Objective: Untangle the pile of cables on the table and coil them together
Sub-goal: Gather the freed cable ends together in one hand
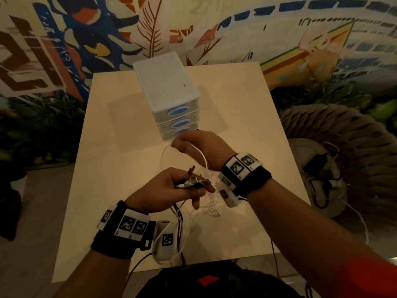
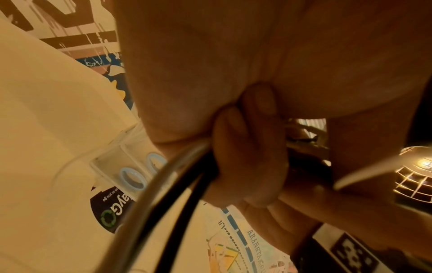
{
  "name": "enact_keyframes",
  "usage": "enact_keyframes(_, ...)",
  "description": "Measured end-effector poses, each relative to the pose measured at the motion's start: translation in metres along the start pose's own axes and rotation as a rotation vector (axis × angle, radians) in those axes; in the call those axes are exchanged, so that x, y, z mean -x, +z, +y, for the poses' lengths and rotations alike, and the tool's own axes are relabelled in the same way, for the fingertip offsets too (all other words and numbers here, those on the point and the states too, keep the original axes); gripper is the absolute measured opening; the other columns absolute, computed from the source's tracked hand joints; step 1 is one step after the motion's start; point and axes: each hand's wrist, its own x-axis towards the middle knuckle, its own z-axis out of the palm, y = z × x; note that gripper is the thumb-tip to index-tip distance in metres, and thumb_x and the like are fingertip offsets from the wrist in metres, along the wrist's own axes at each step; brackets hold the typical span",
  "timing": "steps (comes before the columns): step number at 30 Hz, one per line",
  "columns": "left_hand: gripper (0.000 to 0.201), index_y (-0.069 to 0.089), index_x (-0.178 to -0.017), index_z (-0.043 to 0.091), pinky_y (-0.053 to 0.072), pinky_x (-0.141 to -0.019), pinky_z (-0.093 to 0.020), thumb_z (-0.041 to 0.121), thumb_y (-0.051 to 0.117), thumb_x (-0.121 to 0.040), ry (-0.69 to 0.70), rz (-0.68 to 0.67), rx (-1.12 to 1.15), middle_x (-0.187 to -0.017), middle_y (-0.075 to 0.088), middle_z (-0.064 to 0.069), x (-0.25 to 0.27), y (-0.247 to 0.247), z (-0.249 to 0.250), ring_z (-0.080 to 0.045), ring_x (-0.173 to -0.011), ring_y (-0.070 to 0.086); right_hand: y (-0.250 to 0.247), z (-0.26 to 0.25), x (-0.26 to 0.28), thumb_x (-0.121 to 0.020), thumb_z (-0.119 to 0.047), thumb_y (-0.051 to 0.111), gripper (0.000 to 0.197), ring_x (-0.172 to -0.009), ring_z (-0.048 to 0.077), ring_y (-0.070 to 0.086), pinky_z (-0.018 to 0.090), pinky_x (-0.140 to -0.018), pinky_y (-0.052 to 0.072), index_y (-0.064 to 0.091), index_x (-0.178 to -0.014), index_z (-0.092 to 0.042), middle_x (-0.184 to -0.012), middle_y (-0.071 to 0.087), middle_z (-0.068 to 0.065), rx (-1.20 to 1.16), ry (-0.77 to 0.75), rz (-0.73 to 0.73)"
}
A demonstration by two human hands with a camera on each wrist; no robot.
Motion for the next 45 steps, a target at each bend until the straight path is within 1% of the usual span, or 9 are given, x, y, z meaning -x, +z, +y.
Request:
enact_keyframes(6,0.021,0.074,-0.111,-0.002,0.045,-0.062,-0.008,0.006,0.057,-0.1,-0.067,0.108,0.013,-0.087,0.079,-0.003,0.004,-0.002,-0.003,0.003,-0.057,0.059,-0.019,0.004,0.006,-0.106,-0.041,0.047,0.029,-0.088,0.008,0.069,0.038,-0.081,0.056,0.072,-0.1,-0.028,-0.092,0.074,-0.012,-0.196,0.068,0.234)
enact_keyframes(8,0.026,0.073,-0.116,0.005,0.033,-0.047,-0.019,0.018,0.055,-0.102,-0.12,0.169,0.07,-0.103,0.079,-0.01,0.006,-0.006,-0.006,-0.01,-0.044,0.038,-0.025,-0.003,0.012,-0.106,-0.036,0.05,0.026,-0.09,0.006,0.069,0.043,-0.085,0.055,0.073,-0.099,-0.025,-0.091,0.074,-0.014,-0.248,0.01,0.299)
enact_keyframes(16,0.039,0.072,-0.102,0.011,0.01,-0.05,-0.03,0.04,0.047,-0.107,-0.395,0.542,0.493,-0.086,0.077,-0.009,-0.01,-0.022,-0.024,-0.014,-0.05,0.011,-0.028,-0.035,0.054,-0.095,-0.026,0.071,0.011,-0.086,0.015,0.069,0.044,-0.076,0.055,0.077,-0.1,-0.019,-0.094,0.075,-0.006,-0.149,-0.261,0.223)
enact_keyframes(18,0.044,0.077,-0.083,0.017,0.012,-0.049,-0.028,0.039,0.047,-0.106,-0.43,0.528,0.602,-0.067,0.066,0.0,-0.014,-0.022,-0.024,-0.009,-0.045,0.02,-0.019,-0.036,0.063,-0.091,-0.028,0.075,0.011,-0.089,0.009,0.068,0.04,-0.078,0.055,0.078,-0.1,-0.021,-0.094,0.075,-0.007,-0.078,-0.337,0.126)
enact_keyframes(24,0.036,0.067,-0.123,0.007,0.013,-0.042,-0.022,0.025,0.042,-0.104,-0.337,0.545,0.772,-0.107,0.075,-0.013,-0.021,-0.021,-0.018,-0.005,-0.035,0.02,0.006,-0.003,0.082,-0.09,-0.05,0.07,0.019,-0.092,0.002,0.066,0.036,-0.079,0.054,0.078,-0.102,-0.038,-0.1,0.075,-0.018,0.061,-0.281,-0.121)
enact_keyframes(31,0.027,0.068,-0.105,0.011,0.012,-0.045,-0.026,0.026,0.045,-0.107,-0.222,0.546,0.596,-0.066,0.048,0.0,-0.014,-0.017,-0.012,-0.007,-0.041,0.021,0.018,0.041,0.104,-0.096,-0.018,0.058,0.031,-0.093,0.005,0.062,0.033,-0.086,0.053,0.073,-0.109,-0.042,-0.107,0.071,-0.013,0.174,0.022,-0.362)
enact_keyframes(36,0.026,0.071,-0.101,0.011,0.012,-0.047,-0.03,0.022,0.049,-0.107,-0.155,0.439,0.369,-0.059,0.03,0.001,-0.01,-0.003,-0.003,-0.014,-0.051,0.015,0.019,0.067,0.121,-0.088,0.006,0.04,0.042,-0.076,0.008,0.066,0.044,-0.077,0.056,0.052,-0.092,-0.034,-0.091,0.065,-0.013,-0.146,0.293,0.01)
enact_keyframes(40,0.022,0.074,-0.103,0.013,0.016,-0.052,-0.03,0.02,0.054,-0.105,-0.144,0.251,0.185,-0.064,0.033,0.002,-0.006,0.009,0.004,-0.013,-0.055,0.023,0.009,0.059,0.11,-0.104,-0.022,0.042,0.025,-0.079,0.013,0.068,0.031,-0.071,0.049,0.065,-0.095,-0.027,-0.094,0.07,-0.005,-0.316,0.287,0.102)
enact_keyframes(45,0.018,0.071,-0.098,0.01,0.033,-0.052,-0.015,0.009,0.054,-0.103,-0.11,0.074,0.038,-0.062,0.056,0.015,-0.005,0.029,0.016,-0.004,-0.054,0.038,-0.003,0.019,0.071,-0.108,-0.052,0.023,0.07,-0.076,0.022,0.068,0.03,-0.072,0.054,0.076,-0.096,-0.009,-0.076,0.072,0.008,-0.622,0.402,-0.169)
